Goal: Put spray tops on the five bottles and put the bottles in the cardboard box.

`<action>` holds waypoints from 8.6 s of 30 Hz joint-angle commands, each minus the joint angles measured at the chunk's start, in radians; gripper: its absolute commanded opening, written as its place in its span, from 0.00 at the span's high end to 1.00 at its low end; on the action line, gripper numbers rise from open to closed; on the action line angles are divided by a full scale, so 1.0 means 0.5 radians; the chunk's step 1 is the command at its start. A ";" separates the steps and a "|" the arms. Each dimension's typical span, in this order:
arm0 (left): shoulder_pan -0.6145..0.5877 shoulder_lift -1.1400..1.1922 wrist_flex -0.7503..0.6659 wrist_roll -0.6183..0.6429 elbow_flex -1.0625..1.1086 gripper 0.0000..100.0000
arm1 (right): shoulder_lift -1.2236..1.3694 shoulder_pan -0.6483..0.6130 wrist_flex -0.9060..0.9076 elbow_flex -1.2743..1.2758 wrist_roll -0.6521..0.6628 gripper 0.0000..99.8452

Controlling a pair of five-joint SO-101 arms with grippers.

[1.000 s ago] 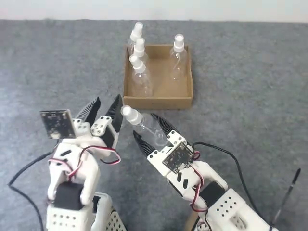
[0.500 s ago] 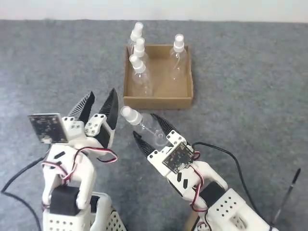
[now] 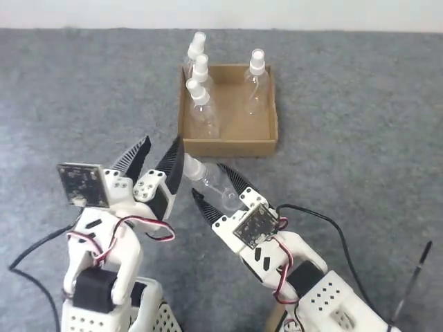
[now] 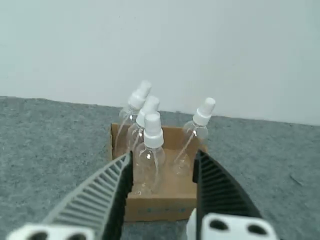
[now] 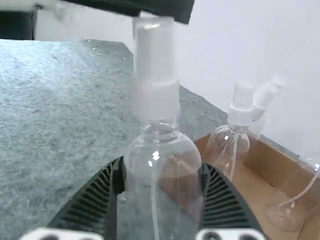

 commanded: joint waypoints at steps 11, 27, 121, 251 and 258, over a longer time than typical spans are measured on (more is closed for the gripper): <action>0.006 -0.003 -0.061 -0.021 -0.152 0.82 | -0.041 0.017 -0.044 -0.110 -0.021 0.94; -0.245 -0.003 -0.049 0.098 -0.002 0.82 | -0.057 0.017 -0.063 -0.126 -0.132 0.94; -0.684 -0.003 -0.635 -0.347 0.818 0.82 | 0.428 0.511 0.941 -1.393 -0.399 0.94; -0.684 -0.003 -0.638 -0.350 0.839 0.82 | 2.343 0.830 -0.094 -1.629 -0.439 0.67; -0.684 -0.003 -0.638 -0.350 0.839 0.82 | 2.085 0.830 0.259 -1.590 -0.442 0.68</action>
